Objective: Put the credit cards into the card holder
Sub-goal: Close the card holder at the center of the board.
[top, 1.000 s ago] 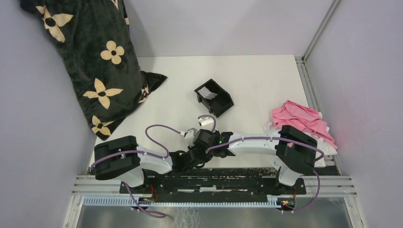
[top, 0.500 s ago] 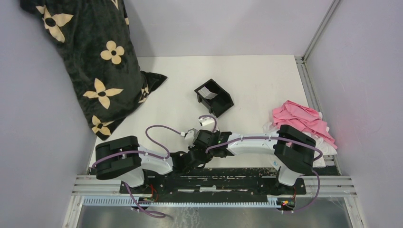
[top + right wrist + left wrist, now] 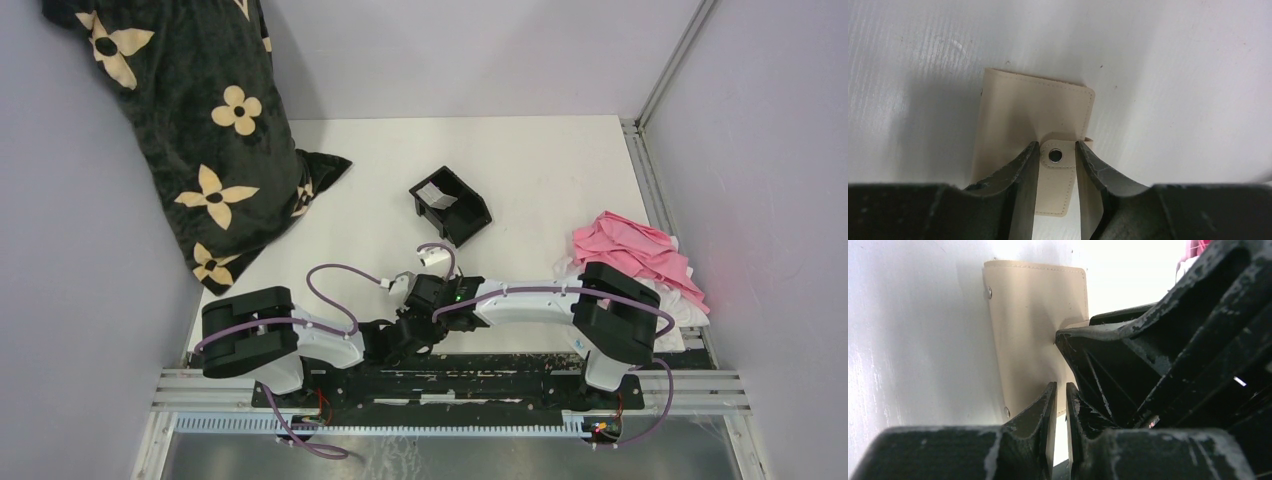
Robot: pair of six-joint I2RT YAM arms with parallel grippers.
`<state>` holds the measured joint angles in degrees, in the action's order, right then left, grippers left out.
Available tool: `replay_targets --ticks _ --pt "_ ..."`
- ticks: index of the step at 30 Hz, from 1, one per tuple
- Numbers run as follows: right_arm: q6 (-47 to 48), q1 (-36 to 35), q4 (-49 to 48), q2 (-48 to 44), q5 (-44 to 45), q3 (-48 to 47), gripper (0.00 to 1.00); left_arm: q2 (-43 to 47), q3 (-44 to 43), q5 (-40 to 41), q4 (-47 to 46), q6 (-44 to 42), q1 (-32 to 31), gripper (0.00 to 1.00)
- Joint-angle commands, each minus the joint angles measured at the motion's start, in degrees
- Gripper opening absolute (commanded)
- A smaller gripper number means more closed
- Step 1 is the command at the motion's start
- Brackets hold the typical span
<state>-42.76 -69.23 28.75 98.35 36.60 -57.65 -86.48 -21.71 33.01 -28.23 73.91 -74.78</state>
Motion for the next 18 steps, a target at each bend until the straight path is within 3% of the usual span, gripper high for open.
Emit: replay_targets --ticks 1,8,18 --pt "-0.5 -5.1 1.8 1.3 1.9 -2.7 0.41 -2.1 -0.4 -5.7 5.6 1.4 -0.3 0.2" --pt "-0.4 -5.9 2.5 2.4 1.8 -4.0 0.49 -1.2 0.2 -5.3 5.6 1.5 -0.4 0.2" --pt "-0.2 -6.6 2.3 2.3 1.4 -5.0 0.49 0.0 0.4 -4.3 6.1 0.9 -0.4 0.2"
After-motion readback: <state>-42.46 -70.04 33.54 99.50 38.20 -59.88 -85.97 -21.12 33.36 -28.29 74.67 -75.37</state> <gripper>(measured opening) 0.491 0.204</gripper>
